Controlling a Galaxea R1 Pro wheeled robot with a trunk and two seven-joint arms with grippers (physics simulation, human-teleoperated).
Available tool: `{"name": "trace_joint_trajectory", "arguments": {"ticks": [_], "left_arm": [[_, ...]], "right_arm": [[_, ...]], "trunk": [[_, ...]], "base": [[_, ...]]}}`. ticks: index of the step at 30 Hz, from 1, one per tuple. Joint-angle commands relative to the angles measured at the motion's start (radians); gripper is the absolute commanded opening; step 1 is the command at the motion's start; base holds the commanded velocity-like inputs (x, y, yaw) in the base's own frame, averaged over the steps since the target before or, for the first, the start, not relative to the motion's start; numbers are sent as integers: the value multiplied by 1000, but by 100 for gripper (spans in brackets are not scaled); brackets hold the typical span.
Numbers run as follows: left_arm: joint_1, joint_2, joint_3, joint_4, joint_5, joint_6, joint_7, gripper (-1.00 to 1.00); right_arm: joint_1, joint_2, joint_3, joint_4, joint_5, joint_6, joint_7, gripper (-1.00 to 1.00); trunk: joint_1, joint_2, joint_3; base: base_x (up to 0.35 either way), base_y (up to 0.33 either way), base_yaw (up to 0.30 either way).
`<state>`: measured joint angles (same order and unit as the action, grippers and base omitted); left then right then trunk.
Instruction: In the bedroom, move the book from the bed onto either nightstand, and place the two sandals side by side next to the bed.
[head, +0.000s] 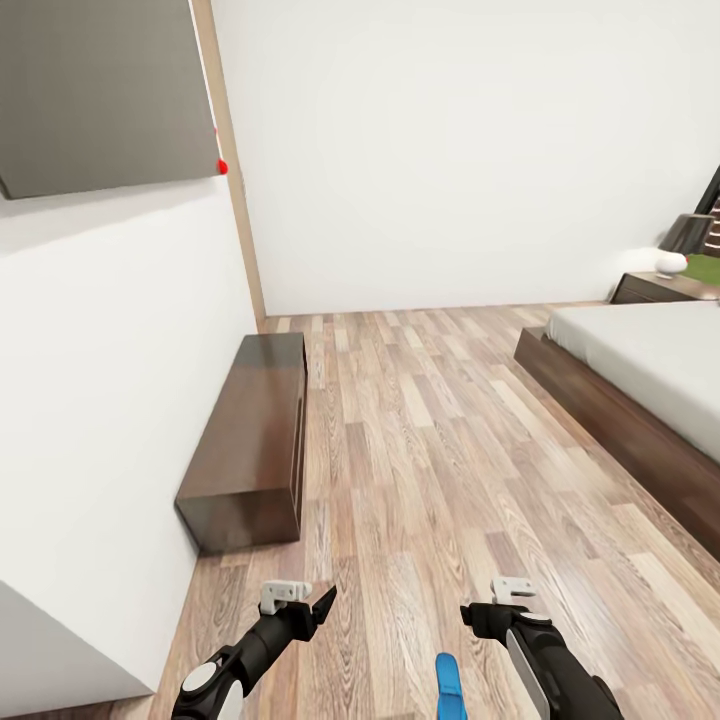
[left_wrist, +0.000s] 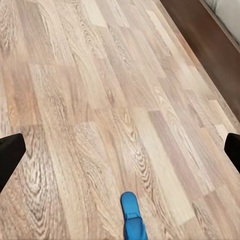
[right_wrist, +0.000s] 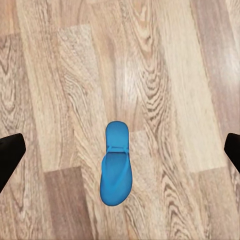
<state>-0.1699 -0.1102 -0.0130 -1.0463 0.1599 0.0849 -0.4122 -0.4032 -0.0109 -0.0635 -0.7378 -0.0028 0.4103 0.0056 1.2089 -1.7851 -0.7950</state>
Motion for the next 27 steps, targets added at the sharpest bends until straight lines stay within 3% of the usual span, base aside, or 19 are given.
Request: {"name": "trace_joint_trajectory", "arguments": {"ticks": [1,21,24,27], "left_arm": [[0,0,1,-1,10,9,-3,100],[0,2,1,-19,14,16,-10,100],[0,3,2,-39,30,18,-12,100],[0,5,3,-48,79,20,-11,100]], "right_arm": [[0,0,-1,-2,0,5,1,100],[0,7,1,-1,-2,6,1,100],[0,9,1,-1,-2,6,1,100],[0,10,2,-1,-2,7,2,100]], "trunk": [[4,-8,-4],[81,-148,-67],[92,-169,-76],[104,-190,-86]], "base": [[0,0,0],[0,0,0],[0,0,0],[0,0,0]]}}
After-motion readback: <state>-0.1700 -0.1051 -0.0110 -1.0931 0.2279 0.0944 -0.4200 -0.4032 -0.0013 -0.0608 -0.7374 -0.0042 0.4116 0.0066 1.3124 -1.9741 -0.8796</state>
